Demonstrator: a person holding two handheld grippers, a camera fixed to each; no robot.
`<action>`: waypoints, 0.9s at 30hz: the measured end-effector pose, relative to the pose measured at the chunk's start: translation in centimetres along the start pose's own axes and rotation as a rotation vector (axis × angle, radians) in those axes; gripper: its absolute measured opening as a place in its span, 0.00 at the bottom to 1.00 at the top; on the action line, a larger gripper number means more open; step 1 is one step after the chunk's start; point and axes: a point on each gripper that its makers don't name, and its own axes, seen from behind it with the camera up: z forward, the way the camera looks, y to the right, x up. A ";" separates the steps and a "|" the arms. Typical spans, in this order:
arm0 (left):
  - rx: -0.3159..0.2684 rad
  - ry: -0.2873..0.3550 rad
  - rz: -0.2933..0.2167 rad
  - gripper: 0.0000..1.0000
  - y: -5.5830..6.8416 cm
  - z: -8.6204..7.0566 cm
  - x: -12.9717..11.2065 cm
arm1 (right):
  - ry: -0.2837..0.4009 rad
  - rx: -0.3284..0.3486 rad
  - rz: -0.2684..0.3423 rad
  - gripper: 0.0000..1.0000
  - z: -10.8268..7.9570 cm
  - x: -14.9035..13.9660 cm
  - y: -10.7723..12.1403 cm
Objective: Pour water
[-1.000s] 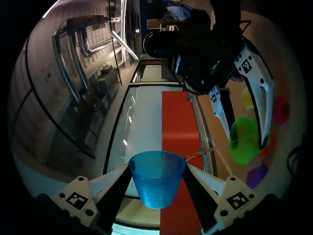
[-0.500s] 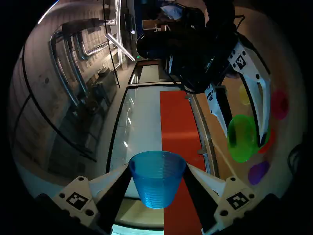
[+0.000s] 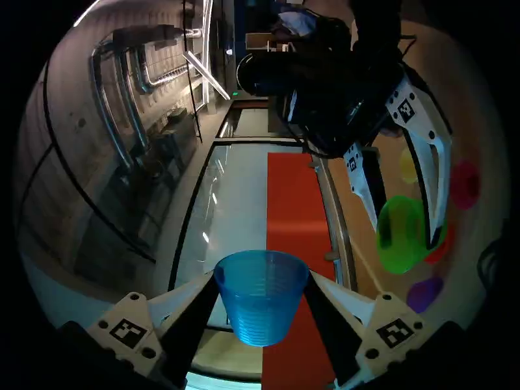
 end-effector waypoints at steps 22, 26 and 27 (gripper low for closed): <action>0.003 -0.026 -0.493 0.87 1.3 -0.7 -3.0 | 0.009 -0.009 -0.009 0.91 -0.6 0.3 -0.1; 0.007 -0.032 -0.592 0.87 1.5 -1.0 -3.4 | 0.010 -0.009 -0.013 0.91 -0.6 0.5 -0.2; 0.006 -0.031 -0.616 0.87 1.6 -1.1 -3.5 | 0.011 -0.009 -0.013 0.91 -0.6 0.5 -0.3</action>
